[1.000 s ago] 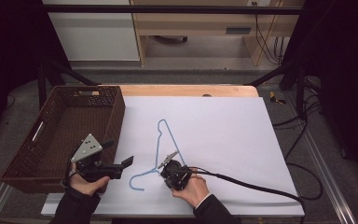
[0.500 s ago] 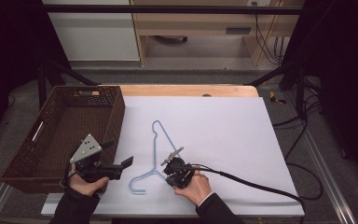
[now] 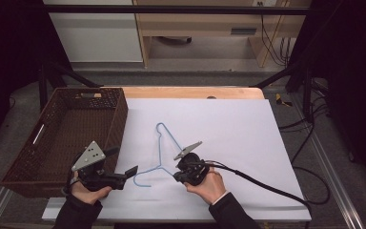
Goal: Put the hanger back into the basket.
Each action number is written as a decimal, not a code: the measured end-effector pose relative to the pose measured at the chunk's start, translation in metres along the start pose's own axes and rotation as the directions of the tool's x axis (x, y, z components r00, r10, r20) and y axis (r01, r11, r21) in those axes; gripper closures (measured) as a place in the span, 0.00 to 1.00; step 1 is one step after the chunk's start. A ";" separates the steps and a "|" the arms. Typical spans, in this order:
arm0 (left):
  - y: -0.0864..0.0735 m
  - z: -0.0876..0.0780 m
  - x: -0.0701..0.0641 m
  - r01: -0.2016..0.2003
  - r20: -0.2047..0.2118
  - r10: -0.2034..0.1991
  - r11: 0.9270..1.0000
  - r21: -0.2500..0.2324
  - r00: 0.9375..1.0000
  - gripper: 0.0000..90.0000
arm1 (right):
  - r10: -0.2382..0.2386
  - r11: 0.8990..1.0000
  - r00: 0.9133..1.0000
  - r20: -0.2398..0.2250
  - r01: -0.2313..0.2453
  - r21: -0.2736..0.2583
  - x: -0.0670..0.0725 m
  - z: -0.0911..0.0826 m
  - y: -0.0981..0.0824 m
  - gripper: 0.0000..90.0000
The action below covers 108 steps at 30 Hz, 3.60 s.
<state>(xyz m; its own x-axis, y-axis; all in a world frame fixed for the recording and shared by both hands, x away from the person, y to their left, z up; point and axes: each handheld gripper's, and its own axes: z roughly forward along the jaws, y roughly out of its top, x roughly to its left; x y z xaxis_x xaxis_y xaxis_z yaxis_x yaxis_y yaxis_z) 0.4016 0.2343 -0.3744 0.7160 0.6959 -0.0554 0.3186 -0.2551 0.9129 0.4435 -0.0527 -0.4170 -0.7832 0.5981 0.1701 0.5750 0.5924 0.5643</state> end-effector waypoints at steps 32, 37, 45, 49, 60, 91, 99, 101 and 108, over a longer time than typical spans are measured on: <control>-0.034 0.016 -0.026 -0.028 0.087 0.017 0.992 0.124 0.996 0.04 | 0.025 0.997 0.999 -0.034 -0.027 -0.077 -0.012 -0.021 -0.003 0.98; -0.037 0.029 -0.030 -0.031 0.092 0.017 0.989 0.145 0.996 0.05 | 0.026 0.996 0.999 -0.040 -0.029 -0.085 -0.013 -0.023 -0.003 0.98; -0.034 0.048 -0.034 -0.021 0.103 0.006 0.989 0.146 0.995 0.12 | 0.029 0.995 0.998 -0.047 -0.034 -0.095 -0.015 -0.026 -0.005 0.97; -0.035 0.060 -0.032 -0.005 0.099 -0.009 0.989 0.145 0.995 0.15 | 0.024 0.995 0.998 -0.050 -0.029 -0.099 -0.015 -0.027 -0.006 0.98; -0.030 0.083 -0.030 0.018 0.102 -0.028 0.996 0.093 0.994 0.37 | 0.032 0.995 0.998 -0.055 -0.037 -0.090 -0.016 -0.027 -0.010 0.97; -0.029 0.087 -0.026 0.012 0.129 -0.014 1.000 0.014 0.992 0.82 | 0.023 0.998 0.997 -0.074 -0.027 -0.056 -0.016 -0.014 -0.014 0.97; -0.028 0.086 -0.024 0.023 0.111 -0.025 1.000 0.014 0.994 0.93 | 0.028 0.998 0.997 -0.077 -0.032 -0.051 -0.014 -0.012 -0.015 0.97; -0.028 0.085 -0.024 0.023 0.111 -0.025 1.000 0.019 0.994 0.94 | 0.028 0.998 0.997 -0.075 -0.032 -0.051 -0.014 -0.013 -0.015 0.97; -0.025 0.085 -0.027 0.010 0.109 -0.013 1.000 0.025 0.994 0.94 | 0.001 0.998 0.999 -0.039 -0.004 -0.069 -0.010 -0.015 -0.017 0.90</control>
<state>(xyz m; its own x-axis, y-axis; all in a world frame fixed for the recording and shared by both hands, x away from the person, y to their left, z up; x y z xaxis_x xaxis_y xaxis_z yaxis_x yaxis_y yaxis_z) 0.4271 0.1656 -0.4304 0.7754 0.6216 -0.1111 0.3414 -0.2647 0.9019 0.4377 -0.0767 -0.4164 -0.7909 0.5776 0.2020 0.5603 0.5510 0.6184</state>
